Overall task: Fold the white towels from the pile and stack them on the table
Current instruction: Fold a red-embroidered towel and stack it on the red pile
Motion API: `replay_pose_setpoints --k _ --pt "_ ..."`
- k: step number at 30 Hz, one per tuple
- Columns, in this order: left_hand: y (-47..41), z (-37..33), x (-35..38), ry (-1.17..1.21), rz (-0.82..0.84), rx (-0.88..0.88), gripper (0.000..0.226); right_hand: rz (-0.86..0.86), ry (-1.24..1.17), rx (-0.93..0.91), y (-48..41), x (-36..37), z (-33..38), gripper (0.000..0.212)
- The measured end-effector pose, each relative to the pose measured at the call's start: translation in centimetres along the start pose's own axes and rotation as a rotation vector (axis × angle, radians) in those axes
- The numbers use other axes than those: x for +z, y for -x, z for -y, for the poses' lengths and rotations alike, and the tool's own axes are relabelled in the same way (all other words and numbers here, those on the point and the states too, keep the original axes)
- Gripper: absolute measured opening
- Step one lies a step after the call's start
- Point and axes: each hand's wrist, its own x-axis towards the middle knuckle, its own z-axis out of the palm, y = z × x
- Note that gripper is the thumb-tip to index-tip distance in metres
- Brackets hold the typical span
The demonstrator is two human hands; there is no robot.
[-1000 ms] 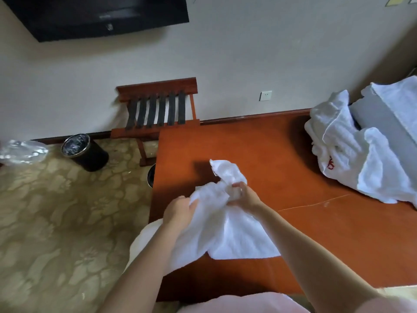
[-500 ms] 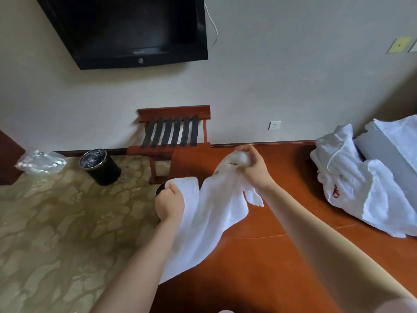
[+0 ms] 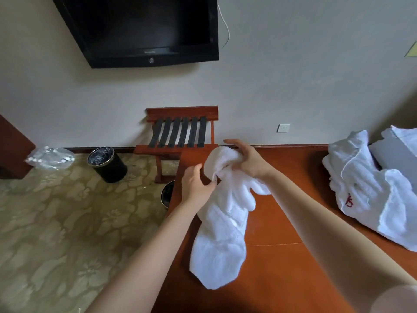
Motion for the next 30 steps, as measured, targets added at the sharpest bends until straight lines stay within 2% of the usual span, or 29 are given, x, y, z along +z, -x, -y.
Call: replay_pose_setpoints --k 2,3,4,5,7,8,11,13,17,21,24,26,28,30 --pt "-1.7 -1.7 -0.4 -0.019 0.144 0.117 0.091 0.052 0.013 0.002 0.3 -0.4 0.7 0.067" --pt "-2.4 -2.5 -0.6 -0.016 0.224 0.153 0.096 0.068 0.037 0.000 0.4 -0.8 1.0 0.066" --pt "-3.2 -3.1 -0.6 0.001 0.297 0.180 0.092 0.071 0.078 -0.008 0.6 -1.2 1.2 0.067" --pt "-3.9 -3.5 -0.8 0.028 0.365 0.194 0.077 0.064 0.134 -0.016 0.9 -1.6 1.3 0.067" --pt "-4.9 -3.9 -1.0 0.037 0.456 0.205 0.031 0.024 0.267 -0.010 1.3 -2.7 0.8 0.068" --pt "-5.3 -3.9 -1.2 0.005 0.462 0.237 0.019 0.002 0.327 0.009 1.5 -3.1 0.2 0.067" --pt "-6.4 -3.9 -1.7 -0.038 0.481 0.276 0.035 -0.059 0.454 0.112 2.2 -4.0 -2.0 0.068" --pt "-6.9 -4.1 -2.2 -0.086 0.487 0.289 0.032 -0.113 0.443 0.182 2.6 -4.0 -3.5 0.064" --pt "-8.4 -3.5 -3.6 -0.270 0.379 0.280 0.028 -0.269 0.456 0.226 3.0 -3.8 -5.1 0.020" --pt "-10.5 -2.4 -5.3 -0.468 0.296 0.194 0.027 -0.410 0.485 0.265 2.5 -4.9 -5.3 0.027" --pt "-12.6 -2.9 -5.7 -0.507 0.187 0.181 0.023 -0.459 0.340 0.355 0.3 -5.9 -4.8 0.018" --pt "-14.2 -3.6 -5.5 -0.501 0.158 0.153 0.021 -0.493 0.116 0.424 -1.9 -6.4 -4.6 0.022" --pt "-16.1 -4.3 -5.0 -0.519 0.187 0.113 0.023 -0.525 -0.055 0.460 -4.3 -7.3 -4.4 0.017" --pt "-18.1 -4.8 -4.2 -0.567 0.242 0.089 0.026 -0.533 -0.096 0.485 -6.8 -8.5 -4.7 0.007"
